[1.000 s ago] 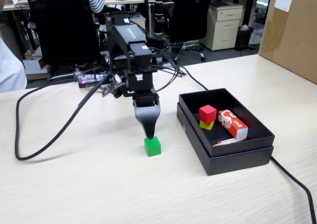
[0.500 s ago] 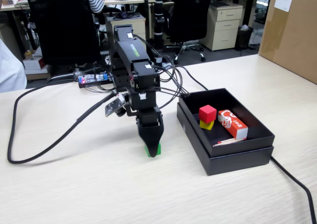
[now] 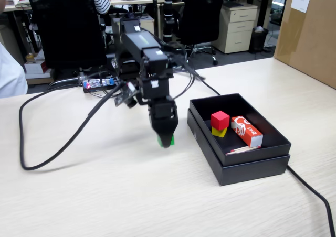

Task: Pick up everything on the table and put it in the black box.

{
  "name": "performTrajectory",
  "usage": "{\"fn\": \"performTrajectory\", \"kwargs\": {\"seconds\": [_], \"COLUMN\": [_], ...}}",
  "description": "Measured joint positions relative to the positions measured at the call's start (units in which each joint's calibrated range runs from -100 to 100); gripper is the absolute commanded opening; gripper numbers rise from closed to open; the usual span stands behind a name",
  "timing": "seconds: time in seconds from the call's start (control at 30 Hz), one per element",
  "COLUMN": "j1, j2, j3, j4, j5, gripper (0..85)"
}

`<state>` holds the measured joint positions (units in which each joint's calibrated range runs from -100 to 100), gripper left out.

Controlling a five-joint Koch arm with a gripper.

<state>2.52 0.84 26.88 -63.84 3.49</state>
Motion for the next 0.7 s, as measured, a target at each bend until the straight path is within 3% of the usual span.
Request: {"fn": "performTrajectory", "kwargs": {"seconds": [0.2,0.23,0.4,0.7], "j1": [6.98,11.97,17.24,17.48], "j2": [-17.99,-20.71,-13.72,6.21], "j3": [0.55,2.37,2.46,10.13], "j4": [-2.63,-2.63,-2.86,-2.79], "j5": [0.98,1.95,3.81,4.64], "gripper": [3.3,3.3,3.3,3.5]}}
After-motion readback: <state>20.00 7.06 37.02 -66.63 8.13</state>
